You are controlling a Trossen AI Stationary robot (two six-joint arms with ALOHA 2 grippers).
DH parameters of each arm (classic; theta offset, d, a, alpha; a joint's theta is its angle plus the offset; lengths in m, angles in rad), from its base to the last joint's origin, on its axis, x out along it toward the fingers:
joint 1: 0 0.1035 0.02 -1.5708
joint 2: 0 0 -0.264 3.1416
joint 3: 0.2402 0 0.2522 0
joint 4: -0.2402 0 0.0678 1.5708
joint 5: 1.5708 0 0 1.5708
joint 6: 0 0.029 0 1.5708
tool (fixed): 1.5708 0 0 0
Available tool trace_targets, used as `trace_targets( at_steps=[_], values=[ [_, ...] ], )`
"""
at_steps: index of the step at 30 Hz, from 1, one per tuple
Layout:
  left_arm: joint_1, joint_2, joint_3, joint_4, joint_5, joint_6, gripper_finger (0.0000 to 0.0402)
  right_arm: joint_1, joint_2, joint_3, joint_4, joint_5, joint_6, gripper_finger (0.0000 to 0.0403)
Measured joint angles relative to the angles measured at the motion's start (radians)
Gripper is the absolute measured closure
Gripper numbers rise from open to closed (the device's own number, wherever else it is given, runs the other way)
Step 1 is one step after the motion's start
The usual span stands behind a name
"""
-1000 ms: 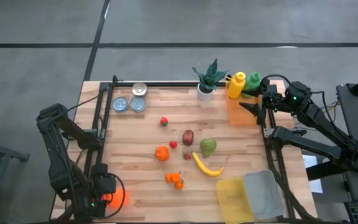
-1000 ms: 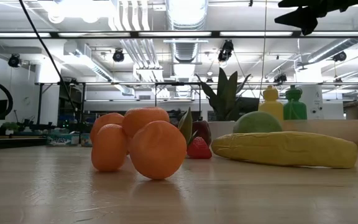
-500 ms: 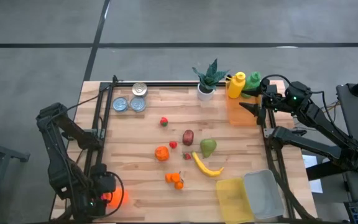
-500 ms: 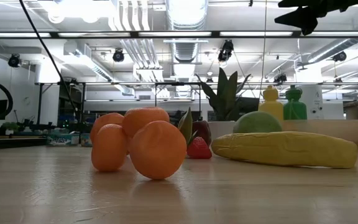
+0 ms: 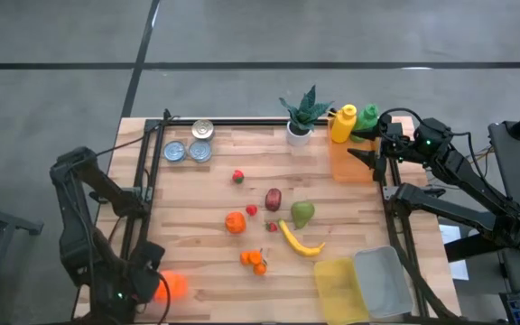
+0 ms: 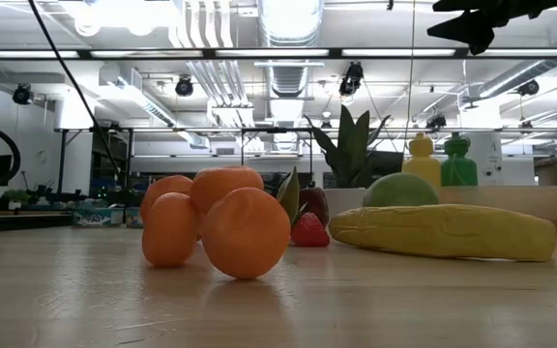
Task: Pick & Place Food Item
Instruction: Put the orange water bottle into the orange bin
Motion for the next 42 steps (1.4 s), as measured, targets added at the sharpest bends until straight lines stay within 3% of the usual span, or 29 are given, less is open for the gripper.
trace_targets(
  at_steps=[14, 30, 42],
  values=[
    [0.002, 0.046, -0.019, -0.044, 0.002, 0.076, 0.0116, 0.0, 0.0, 0.0, 0.0, 0.0, 0.0, 0.0117],
    [0.008, 0.044, -0.13, 0.04, -0.012, 0.075, 0.0116, 0.0, 0.0, 0.0, 0.0, 0.0, 0.0, 0.0117],
    [0.014, 0.043, -0.13, 0.051, -0.027, 0.095, 0.0117, 0.0, 0.0, 0.0, 0.0, 0.0, 0.0, 0.0117]
  ],
)
